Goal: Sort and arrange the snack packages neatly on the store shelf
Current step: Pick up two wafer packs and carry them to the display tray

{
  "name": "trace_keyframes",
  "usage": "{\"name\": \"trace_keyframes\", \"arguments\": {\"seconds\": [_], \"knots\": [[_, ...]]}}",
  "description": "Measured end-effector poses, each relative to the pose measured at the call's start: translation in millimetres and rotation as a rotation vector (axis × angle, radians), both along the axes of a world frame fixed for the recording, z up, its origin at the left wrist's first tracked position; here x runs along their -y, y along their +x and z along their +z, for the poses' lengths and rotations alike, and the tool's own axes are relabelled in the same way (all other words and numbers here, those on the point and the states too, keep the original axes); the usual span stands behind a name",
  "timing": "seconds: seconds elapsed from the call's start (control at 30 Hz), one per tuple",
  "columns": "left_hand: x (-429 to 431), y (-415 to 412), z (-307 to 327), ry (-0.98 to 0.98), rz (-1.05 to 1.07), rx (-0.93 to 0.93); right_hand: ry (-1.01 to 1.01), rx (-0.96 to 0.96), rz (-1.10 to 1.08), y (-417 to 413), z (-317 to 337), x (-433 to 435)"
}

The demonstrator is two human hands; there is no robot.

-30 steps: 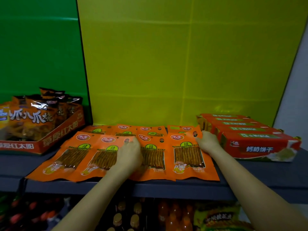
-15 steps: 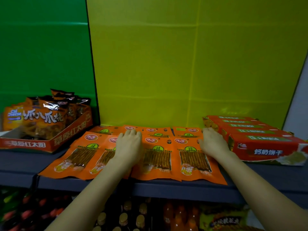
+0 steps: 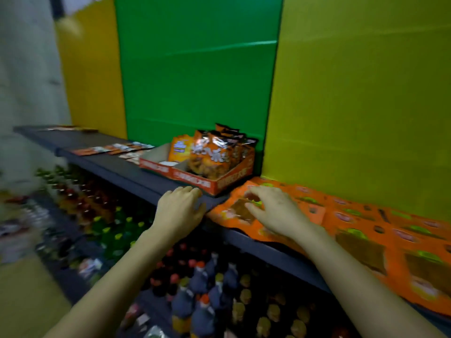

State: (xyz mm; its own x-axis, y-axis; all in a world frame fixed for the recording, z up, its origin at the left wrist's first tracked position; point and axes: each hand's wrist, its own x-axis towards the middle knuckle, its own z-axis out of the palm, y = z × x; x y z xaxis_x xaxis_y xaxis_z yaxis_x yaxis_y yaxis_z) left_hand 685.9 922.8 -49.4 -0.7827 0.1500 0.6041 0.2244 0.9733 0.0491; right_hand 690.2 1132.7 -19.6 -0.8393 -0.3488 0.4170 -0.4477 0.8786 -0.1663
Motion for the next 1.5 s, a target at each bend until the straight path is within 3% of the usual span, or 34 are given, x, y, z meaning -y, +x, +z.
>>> {"name": "trace_keyframes", "arguments": {"seconds": [0.3,0.53,0.8,1.5], "knots": [[203,17,-19,0.030,0.247,-0.005,0.048,0.090,0.271,-41,-9,203],[354,0,-18,-0.066,0.305,-0.031,0.014,0.086,0.321,-80,-19,366],[486,-46,-14,-0.036,0.318,0.009,0.004,0.097,0.362,-135,-11,515],[815,-337,-2,-0.056,0.383,0.051,-0.071,0.107,0.331,-427,-2,851]]}}
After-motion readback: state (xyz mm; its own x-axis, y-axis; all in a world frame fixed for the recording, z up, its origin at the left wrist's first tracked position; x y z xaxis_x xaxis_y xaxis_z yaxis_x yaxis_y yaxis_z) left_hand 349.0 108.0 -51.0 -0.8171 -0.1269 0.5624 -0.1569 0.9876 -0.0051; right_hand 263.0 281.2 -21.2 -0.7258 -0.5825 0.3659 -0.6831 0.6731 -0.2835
